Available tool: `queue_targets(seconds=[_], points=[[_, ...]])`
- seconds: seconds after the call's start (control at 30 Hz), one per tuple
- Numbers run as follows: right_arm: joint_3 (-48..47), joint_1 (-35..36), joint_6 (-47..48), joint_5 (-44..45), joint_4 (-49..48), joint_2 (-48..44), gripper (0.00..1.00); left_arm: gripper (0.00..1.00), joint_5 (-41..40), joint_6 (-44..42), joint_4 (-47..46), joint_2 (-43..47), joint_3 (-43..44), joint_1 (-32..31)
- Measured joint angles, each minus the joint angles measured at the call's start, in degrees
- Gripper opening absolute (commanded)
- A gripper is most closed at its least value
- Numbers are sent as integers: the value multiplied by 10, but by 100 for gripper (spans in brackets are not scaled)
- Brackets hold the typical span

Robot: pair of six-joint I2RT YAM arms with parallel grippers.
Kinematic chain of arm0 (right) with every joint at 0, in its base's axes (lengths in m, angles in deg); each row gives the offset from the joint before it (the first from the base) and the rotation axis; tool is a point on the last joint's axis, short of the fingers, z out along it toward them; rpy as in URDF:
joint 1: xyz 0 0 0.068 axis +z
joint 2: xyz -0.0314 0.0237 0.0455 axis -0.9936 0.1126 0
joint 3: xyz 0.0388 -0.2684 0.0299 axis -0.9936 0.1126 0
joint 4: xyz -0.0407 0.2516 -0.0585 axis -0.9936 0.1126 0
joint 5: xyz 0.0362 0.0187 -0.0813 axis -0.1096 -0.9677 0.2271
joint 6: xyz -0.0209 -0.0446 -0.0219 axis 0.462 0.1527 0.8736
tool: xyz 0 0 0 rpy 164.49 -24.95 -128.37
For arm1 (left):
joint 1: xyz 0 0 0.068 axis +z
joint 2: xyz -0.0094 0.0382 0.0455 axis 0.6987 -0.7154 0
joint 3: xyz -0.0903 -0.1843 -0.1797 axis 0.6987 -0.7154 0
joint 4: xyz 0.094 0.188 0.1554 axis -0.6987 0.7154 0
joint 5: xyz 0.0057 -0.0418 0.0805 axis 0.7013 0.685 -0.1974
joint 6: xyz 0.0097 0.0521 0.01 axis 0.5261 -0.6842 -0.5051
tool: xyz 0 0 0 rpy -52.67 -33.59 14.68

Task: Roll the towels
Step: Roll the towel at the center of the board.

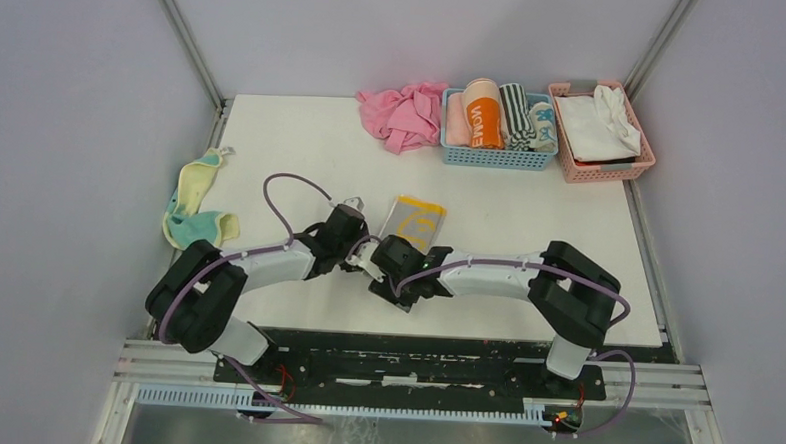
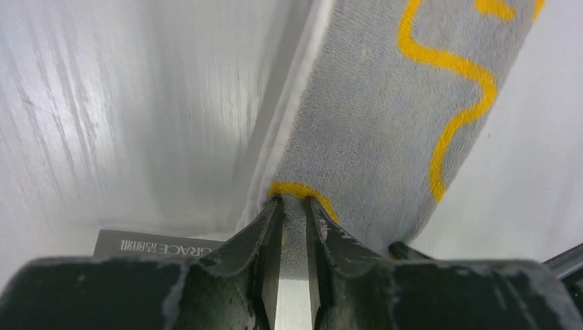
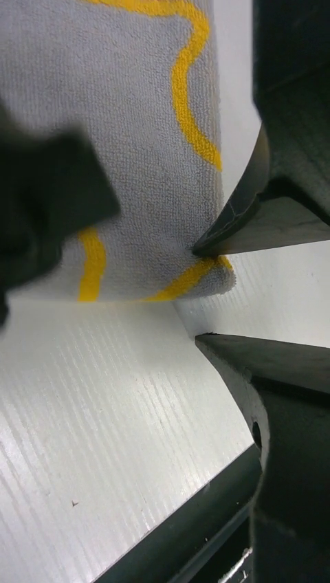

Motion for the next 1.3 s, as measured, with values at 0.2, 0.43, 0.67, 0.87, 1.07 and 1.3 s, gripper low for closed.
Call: queue_targets(seconds=[0.2, 0.43, 0.67, 0.87, 1.07, 1.3], points=[[-28, 30, 5, 56, 20, 22, 27, 32, -9, 1, -20, -26, 17, 22], [-49, 34, 8, 75, 9, 43, 2, 50, -14, 3, -2, 30, -7, 53], [-42, 6, -35, -24, -44, 36, 1, 68, -11, 32, 53, 188, -71, 129], [22, -73, -115, -154, -100, 0, 1, 73, -9, 70, 83, 313, -98, 143], [94, -138, -226, -270, -217, -15, 1, 75, 11, 126, 86, 370, -149, 144], [151, -191, -375, -374, -367, -2, 1, 72, 43, 169, 51, 334, -169, 144]])
